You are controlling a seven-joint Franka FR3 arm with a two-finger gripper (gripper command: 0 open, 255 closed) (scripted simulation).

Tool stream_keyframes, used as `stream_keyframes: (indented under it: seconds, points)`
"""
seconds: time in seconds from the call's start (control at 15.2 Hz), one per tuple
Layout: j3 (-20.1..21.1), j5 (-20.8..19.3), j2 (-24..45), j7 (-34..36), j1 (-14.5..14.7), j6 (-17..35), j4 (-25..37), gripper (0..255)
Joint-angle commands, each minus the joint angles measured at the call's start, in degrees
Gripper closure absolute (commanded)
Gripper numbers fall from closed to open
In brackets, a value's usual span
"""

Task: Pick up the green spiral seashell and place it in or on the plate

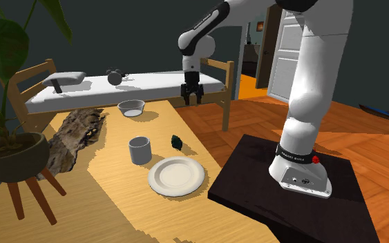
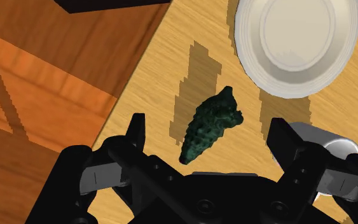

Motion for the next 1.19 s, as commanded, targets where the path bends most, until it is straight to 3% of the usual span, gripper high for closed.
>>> stream_keyframes:
  seconds: [0.0,0.66,1.12]
  points:
    - [-0.3,1.9,5.1,-1.6,-0.5,0.5,4.0,0]
    - [1.0,10.0,28.2,-6.0,-4.6,-0.5,25.3,0]
    - [1.7,11.0,29.8,-6.6,-3.8,4.1,22.4,0]
